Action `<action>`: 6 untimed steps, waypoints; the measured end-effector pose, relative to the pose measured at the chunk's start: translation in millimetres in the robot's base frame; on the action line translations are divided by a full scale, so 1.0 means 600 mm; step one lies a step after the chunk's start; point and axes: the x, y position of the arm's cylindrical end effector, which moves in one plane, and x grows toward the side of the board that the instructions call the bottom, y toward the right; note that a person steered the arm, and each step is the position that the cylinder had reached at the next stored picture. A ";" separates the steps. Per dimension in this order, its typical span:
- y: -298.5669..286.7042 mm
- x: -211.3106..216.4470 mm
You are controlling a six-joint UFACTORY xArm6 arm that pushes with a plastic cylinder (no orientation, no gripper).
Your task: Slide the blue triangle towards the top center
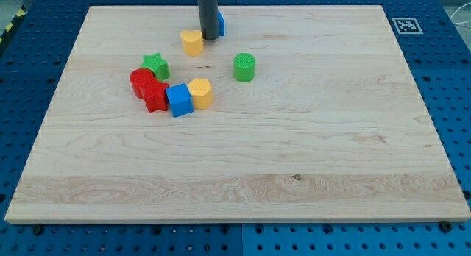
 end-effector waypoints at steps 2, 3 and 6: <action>0.061 0.018; 0.064 0.006; 0.080 -0.007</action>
